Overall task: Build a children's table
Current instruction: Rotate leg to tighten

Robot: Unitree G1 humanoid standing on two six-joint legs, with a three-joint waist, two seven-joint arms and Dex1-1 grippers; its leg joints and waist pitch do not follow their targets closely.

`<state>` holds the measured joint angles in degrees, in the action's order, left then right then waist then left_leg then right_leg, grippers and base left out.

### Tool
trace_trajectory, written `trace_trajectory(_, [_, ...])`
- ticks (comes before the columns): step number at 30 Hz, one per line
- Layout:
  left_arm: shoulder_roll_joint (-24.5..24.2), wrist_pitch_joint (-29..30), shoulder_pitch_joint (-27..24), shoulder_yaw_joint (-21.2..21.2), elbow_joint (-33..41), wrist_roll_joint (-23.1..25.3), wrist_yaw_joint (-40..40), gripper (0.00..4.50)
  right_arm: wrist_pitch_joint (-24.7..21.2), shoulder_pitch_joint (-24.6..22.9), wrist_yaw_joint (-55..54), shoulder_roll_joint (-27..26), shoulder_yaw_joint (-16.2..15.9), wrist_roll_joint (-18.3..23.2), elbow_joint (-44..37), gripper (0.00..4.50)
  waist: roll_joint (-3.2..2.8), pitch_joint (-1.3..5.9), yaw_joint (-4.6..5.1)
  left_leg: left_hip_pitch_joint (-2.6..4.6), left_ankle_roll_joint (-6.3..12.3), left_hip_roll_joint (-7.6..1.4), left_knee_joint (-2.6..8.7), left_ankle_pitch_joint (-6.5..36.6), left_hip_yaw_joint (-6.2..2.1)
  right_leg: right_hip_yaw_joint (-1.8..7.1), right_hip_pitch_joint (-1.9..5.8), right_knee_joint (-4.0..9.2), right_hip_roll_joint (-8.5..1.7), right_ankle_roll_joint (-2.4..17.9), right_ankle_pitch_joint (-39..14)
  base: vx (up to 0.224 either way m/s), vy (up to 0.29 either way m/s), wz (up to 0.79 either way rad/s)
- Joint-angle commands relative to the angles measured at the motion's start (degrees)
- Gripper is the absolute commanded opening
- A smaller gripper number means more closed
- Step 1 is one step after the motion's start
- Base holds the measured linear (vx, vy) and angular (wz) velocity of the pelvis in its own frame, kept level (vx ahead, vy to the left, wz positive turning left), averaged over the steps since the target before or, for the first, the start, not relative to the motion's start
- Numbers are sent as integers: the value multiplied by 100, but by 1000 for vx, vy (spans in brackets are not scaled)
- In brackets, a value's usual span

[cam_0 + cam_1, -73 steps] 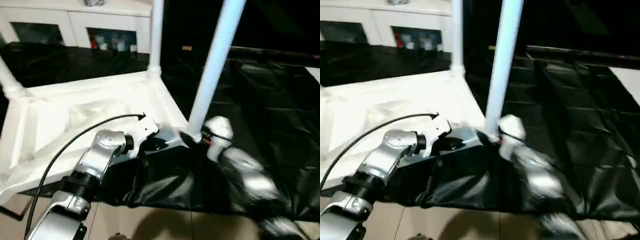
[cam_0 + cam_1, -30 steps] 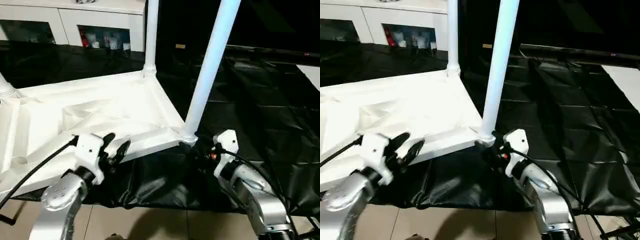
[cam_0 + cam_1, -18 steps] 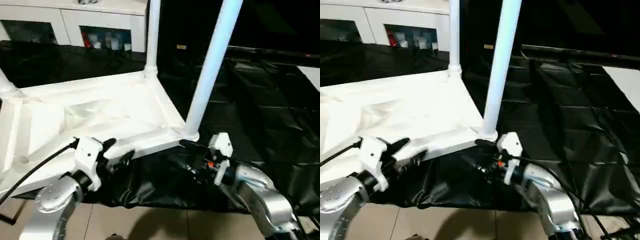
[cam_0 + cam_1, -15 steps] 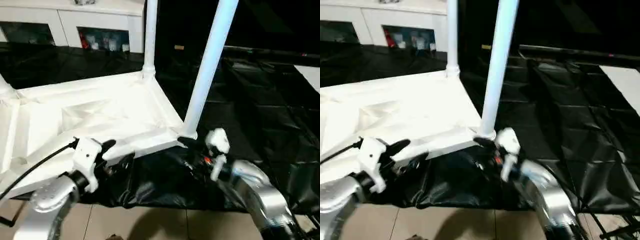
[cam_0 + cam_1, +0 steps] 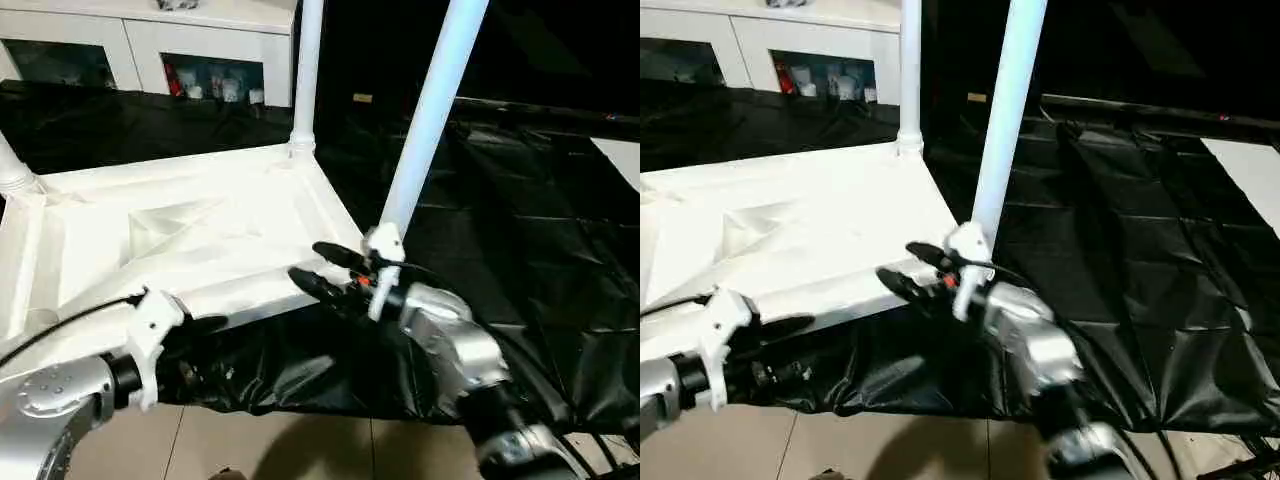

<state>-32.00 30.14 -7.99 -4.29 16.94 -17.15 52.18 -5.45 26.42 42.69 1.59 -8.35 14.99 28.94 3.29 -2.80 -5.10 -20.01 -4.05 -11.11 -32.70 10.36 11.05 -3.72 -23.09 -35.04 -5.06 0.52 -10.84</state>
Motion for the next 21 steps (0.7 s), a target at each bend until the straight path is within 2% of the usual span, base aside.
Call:
trace_trajectory(1, [-88,-29,51,129,-147,-12,71,373,291,194,-593,-167,284,-111,489,369,-137,297,7,60,-161,-195,429,1603,-103,283,197,382,-268,1048,-1121,0,0,0])
trace_trajectory(2, [-97,-49,54,155,-198,-14,93,373,395,242,-756,-259,377,-85,637,369,-145,294,2,60,-169,-194,429,1586,-100,286,198,381,-272,1054,-1105,0,0,0])
trace_trajectory(3, [-104,-84,60,183,-265,-4,113,373,559,292,-961,-334,440,-117,791,369,-129,302,6,58,-167,-195,425,1535,-96,284,204,370,-268,1050,-1028,0,0,0])
trace_trajectory(6, [-131,-119,2,205,-329,3,162,373,665,442,-1360,-465,608,-99,1141,369,-140,307,6,66,-143,-193,422,1454,-89,280,207,341,-253,1087,-829,0,0,0])
trace_trajectory(11, [-224,-201,-70,215,-337,150,27,373,1019,778,-1965,-563,917,-91,1769,369,-127,293,-1,77,-173,-199,435,1664,-90,284,199,364,-262,1012,-1079,0,0,0])
trace_trajectory(15, [-212,-409,-69,148,-414,350,-259,373,1321,1075,-2397,-564,1204,-61,2253,369,-122,307,1,72,-194,-199,429,1674,-97,280,200,348,-258,942,-1066,0,0,0])
trace_trajectory(17, [-186,-470,-34,104,-455,379,-335,373,1409,1176,-2575,-511,1342,-17,2405,369,-120,310,2,74,-181,-191,417,1654,-87,280,196,344,-252,948,-1002,0,0,0])
trace_trajectory(18, [-182,-471,-12,90,-474,382,-358,373,1437,1209,-2648,-480,1399,5,2448,369,-142,319,-8,78,-179,-192,414,1601,-88,278,200,330,-257,963,-927,0,0,0])
trace_trajectory(21, [-204,-485,21,96,-500,392,-367,373,1506,1272,-2730,-408,1481,23,2552,369,-134,322,-3,67,-150,-184,405,1538,-82,271,207,314,-241,984,-779,0,0,0])
